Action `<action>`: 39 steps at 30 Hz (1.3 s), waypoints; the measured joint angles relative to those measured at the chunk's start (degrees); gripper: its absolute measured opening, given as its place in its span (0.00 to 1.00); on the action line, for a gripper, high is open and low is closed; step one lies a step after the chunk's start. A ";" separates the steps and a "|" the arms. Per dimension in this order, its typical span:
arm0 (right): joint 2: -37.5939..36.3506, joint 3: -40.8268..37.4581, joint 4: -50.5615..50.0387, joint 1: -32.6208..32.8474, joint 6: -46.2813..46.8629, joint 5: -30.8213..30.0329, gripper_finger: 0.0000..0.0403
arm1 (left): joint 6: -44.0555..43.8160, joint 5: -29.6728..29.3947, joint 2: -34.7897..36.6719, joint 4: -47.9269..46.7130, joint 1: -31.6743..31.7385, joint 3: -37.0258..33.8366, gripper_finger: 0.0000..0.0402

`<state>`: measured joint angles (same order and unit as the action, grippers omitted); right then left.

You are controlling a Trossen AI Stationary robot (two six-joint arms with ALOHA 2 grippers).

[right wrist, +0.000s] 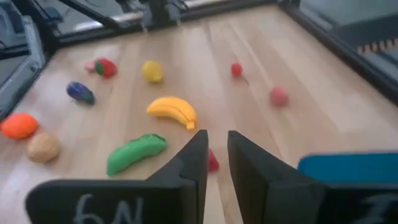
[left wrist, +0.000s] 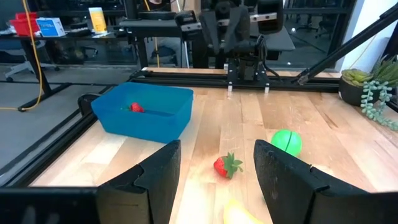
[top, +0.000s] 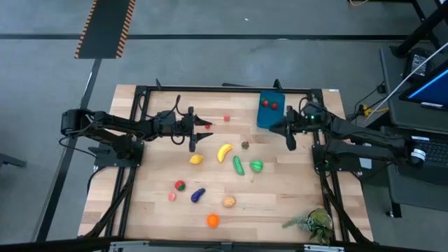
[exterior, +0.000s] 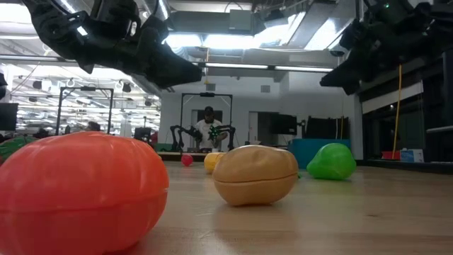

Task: Pick and placing Produce into tupperware
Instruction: Put the green pear into the blue bin

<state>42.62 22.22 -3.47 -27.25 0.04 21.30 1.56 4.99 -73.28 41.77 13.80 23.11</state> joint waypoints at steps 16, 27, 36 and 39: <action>2.51 -0.22 0.36 0.18 -0.36 -4.17 0.16 | 0.03 0.00 0.00 -1.28 0.00 0.00 0.49; 2.51 -0.22 0.38 0.18 1.17 -4.15 0.16 | 0.09 -0.02 0.00 -2.54 0.07 0.00 0.49; 2.53 -0.20 1.47 0.18 1.04 -4.15 0.16 | 0.04 -0.02 0.00 -2.33 0.07 0.00 0.49; 2.53 -0.20 1.65 0.18 1.02 -4.15 0.16 | 0.09 -0.02 0.00 -2.33 0.07 0.00 0.49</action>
<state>45.15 22.02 -1.83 -27.07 1.06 17.15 1.65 4.97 -73.28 39.44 13.87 23.11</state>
